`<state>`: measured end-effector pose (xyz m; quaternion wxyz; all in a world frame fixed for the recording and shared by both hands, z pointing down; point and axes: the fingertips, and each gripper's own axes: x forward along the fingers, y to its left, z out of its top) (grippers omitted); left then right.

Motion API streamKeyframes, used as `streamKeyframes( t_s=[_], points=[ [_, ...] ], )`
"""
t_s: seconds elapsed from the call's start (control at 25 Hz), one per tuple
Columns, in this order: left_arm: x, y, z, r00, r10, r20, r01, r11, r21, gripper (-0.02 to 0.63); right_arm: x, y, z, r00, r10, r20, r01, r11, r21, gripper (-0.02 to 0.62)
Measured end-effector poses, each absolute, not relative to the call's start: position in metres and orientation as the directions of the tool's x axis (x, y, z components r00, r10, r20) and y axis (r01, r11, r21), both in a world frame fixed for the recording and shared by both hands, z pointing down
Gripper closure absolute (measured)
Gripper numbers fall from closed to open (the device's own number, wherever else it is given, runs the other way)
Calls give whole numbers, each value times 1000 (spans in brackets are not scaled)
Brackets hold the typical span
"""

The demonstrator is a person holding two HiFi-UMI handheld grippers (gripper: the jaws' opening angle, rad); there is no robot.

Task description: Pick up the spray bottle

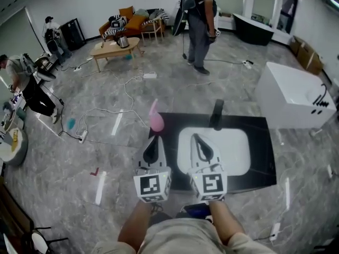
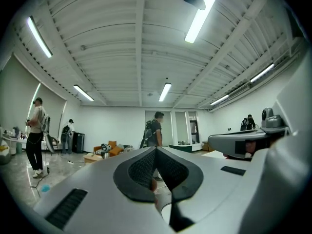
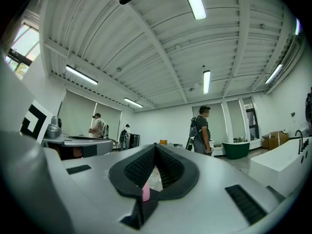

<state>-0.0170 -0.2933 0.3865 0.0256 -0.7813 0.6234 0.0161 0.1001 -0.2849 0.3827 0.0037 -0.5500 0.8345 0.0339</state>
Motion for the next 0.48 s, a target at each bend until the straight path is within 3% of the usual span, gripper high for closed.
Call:
streamKeyframes(
  t_s=[0.48],
  points=[
    [-32,-343,393,237,-971,-38,-972,-237,-9,606,85,-332,387,-381,-924,-22,-923,379,61,591]
  ],
)
